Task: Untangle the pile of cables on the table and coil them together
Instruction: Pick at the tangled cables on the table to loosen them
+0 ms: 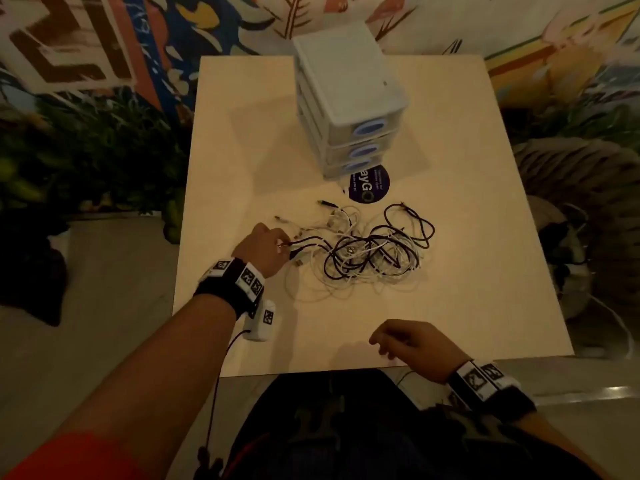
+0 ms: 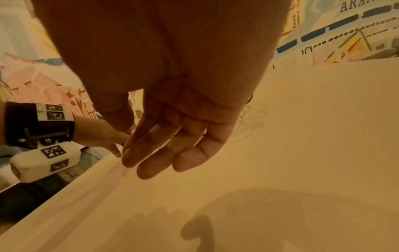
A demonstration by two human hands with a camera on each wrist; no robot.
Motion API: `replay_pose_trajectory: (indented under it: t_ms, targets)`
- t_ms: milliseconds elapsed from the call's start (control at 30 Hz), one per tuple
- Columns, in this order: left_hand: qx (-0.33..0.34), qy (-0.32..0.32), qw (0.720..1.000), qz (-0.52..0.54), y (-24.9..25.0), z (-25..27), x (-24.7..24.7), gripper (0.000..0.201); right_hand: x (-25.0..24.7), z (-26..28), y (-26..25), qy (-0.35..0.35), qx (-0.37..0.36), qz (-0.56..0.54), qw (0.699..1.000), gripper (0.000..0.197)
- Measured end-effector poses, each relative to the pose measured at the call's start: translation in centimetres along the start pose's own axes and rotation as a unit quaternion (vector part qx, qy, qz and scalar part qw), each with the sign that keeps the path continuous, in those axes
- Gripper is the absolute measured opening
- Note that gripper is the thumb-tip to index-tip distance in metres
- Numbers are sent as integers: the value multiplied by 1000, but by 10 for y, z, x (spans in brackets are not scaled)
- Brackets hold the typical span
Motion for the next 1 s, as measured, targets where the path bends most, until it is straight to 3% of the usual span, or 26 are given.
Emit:
replay_pose_trajectory:
  t_ms: [133,267,367,467,567,633,733,800,867,1000]
  targets:
    - [21,9,999,-38,0,-4,-5,24,1,2,-2,13,19,1,1000,19]
    - [78,47,993,70,3,-3,-21,9,-5,-5,-20,47,6,4,999,18]
    - [87,40,979,181,8,4,-31,4,-11,-15,-39,89,-19,-5,996,16]
    - [87,-11,978,190,17,3,-29,19,-19,-35,-53,138,-39,20,989,16]
    - [97,-84,983,130,30,1,-24,16,-23,-62,-54,152,-22,70,986,26]
    - [100,-119,984,84,41,0,-19,34,-23,-77,-53,143,-10,95,985,31]
    - [101,-119,988,1,61,2,-17,70,-21,-93,-50,123,10,131,984,34]
    - [115,-102,988,-28,73,1,-12,76,-20,-100,-50,114,22,150,982,33]
    - [113,-74,991,-24,79,-2,-8,67,-21,-106,-49,112,25,153,982,35]
    - [88,-39,995,34,81,-3,-3,22,-30,-114,-46,118,13,142,983,36]
Point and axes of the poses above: each hand's wrist, its own z-axis away from the middle knuckle, its own x-axis out of the palm, y = z × x, the point moved 3 cm from there along -z, towards the middle knuckle, and after that the axes turned 10 degrees about -z, right-handed, at the moved point
